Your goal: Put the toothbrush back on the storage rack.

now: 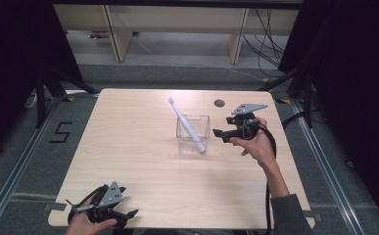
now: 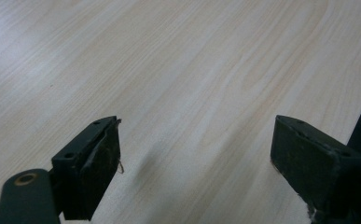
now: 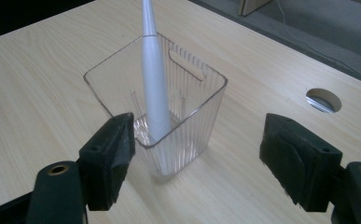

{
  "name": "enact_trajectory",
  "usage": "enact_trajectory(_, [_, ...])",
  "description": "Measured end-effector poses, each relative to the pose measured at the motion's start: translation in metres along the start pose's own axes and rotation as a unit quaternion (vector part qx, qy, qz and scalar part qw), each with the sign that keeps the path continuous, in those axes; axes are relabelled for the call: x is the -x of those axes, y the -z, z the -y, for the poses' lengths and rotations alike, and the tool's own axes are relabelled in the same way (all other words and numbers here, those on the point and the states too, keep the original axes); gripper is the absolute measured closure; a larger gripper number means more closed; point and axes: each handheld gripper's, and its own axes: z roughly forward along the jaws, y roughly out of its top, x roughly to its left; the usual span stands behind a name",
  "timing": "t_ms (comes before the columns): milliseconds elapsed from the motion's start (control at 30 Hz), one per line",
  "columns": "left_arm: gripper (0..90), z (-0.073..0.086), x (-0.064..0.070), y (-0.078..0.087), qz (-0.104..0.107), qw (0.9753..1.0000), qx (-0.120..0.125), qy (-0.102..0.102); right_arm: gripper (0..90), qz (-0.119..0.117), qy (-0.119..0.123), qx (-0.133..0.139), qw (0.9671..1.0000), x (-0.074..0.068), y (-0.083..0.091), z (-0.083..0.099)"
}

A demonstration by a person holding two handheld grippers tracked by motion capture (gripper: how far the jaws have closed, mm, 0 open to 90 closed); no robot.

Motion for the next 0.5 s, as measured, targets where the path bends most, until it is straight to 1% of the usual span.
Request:
enact_trajectory(33, [15.4,0.000,0.000,0.000,0.000,1.0000,0.000,0.000,27.1,0.000,0.000,0.000,1.0000,0.000,0.000,0.000])
enact_trajectory(67, [15.4,0.000,-0.001,0.000,-0.002,0.9999,-0.004,-0.012,26.7,-0.004,-0.002,-0.009,1.0000,0.000,0.001,0.002])
enact_trajectory(167, [15.5,0.000,-0.001,0.000,-0.001,0.9999,-0.006,-0.012,26.2,0.000,-0.001,-0.011,0.9999,0.001,0.001,0.005])
enact_trajectory(200, [15.5,0.000,0.000,0.000,0.000,1.0000,-0.003,-0.009,25.9,0.006,0.012,-0.009,0.9999,0.002,0.000,0.007])
enact_trajectory(233, [15.4,0.000,0.000,0.000,0.000,1.0000,-0.003,-0.009,25.9,0.006,0.012,-0.009,0.9999,0.002,0.000,0.007])
enact_trajectory(267, [15.4,0.000,0.000,0.001,0.002,1.0000,-0.001,-0.006,25.9,0.001,0.004,-0.017,0.9999,0.000,0.000,0.011])
enact_trajectory(300, [15.5,0.000,0.000,0.001,0.002,1.0000,-0.001,-0.006,25.9,0.001,0.004,-0.017,0.9999,0.000,0.000,0.011])
enact_trajectory(333, [15.4,0.000,0.000,0.001,-0.002,1.0000,0.000,-0.002,25.9,-0.003,-0.001,-0.020,0.9998,-0.001,0.000,0.015])
enact_trajectory(433, [15.4,0.000,0.000,0.001,-0.003,1.0000,0.001,-0.002,25.8,-0.002,-0.002,-0.025,0.9997,-0.001,0.000,0.017])
enact_trajectory(467, [15.5,0.000,0.000,0.001,0.000,1.0000,0.000,-0.008,25.8,0.003,-0.001,-0.020,0.9998,-0.001,0.001,0.020])
enact_trajectory(500, [15.5,0.000,0.000,0.001,0.000,1.0000,0.000,-0.008,25.8,0.005,0.004,-0.021,0.9998,-0.001,0.002,0.021])
